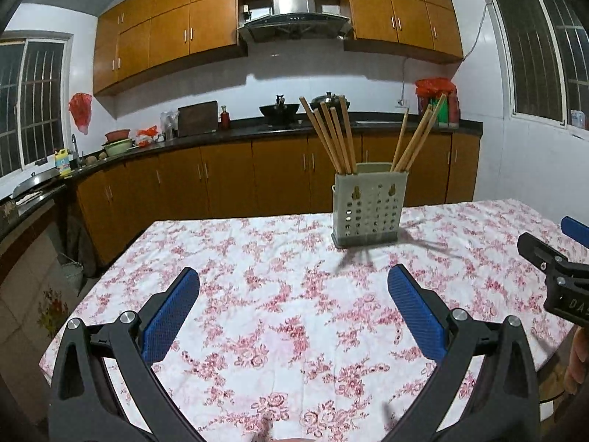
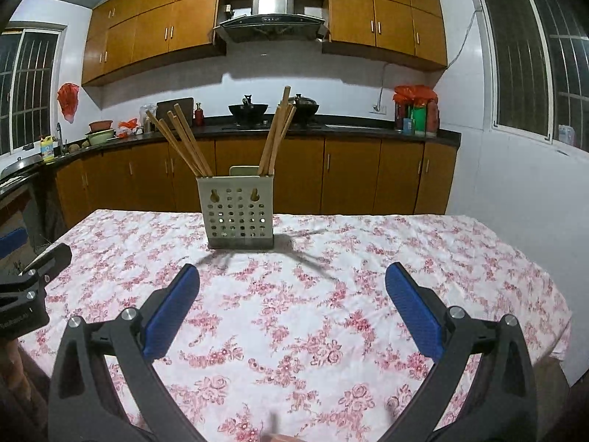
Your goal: Organize utensils
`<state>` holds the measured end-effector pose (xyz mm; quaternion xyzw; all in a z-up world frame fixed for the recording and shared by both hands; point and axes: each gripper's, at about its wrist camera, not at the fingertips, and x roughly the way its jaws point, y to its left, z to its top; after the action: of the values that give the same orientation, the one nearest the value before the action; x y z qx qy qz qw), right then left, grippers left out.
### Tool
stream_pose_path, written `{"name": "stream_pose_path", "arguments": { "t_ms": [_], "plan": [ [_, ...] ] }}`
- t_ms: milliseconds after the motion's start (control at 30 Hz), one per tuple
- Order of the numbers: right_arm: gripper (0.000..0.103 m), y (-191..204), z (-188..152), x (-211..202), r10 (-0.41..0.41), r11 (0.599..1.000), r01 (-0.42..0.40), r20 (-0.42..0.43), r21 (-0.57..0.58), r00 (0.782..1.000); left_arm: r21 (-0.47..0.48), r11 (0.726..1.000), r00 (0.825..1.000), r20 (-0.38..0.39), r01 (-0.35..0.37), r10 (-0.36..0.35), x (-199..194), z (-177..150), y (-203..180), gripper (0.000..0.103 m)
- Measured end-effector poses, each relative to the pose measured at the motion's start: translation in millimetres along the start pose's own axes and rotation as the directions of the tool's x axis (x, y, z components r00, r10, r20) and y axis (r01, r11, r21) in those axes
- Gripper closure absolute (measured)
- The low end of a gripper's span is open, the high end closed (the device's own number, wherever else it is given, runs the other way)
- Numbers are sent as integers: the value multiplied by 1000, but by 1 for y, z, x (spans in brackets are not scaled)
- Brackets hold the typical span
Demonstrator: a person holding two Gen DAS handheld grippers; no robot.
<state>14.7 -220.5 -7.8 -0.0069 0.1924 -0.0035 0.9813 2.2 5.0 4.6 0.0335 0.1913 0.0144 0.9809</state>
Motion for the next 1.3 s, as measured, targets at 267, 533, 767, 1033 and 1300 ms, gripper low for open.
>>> {"name": "stream_pose_path", "arguments": {
  "t_ms": [267, 533, 767, 1033, 1300],
  "plan": [
    [4, -3, -1, -2, -2, 1000, 2, 3, 5, 1000, -15, 1000, 1000, -20, 9, -9, 0, -5, 1, 2],
    [4, 0, -3, -1, 4, 1000, -4, -5, -4, 1000, -16, 1000, 1000, -27, 10, -11, 1, -7, 0, 2],
    [4, 0, -5, 1, 6, 1000, -6, -14, -1, 1000, -18, 1000, 999, -32, 14, -14, 3, -9, -1, 2],
    [4, 0, -5, 2, 5, 1000, -5, -14, 0, 1000, -18, 1000, 999, -33, 15, -16, 3, -9, -1, 2],
    [4, 0, -5, 2, 7, 1000, -7, -15, 1, 1000, -19, 1000, 999, -33, 15, -16, 2, -9, -1, 2]
  ]
}}
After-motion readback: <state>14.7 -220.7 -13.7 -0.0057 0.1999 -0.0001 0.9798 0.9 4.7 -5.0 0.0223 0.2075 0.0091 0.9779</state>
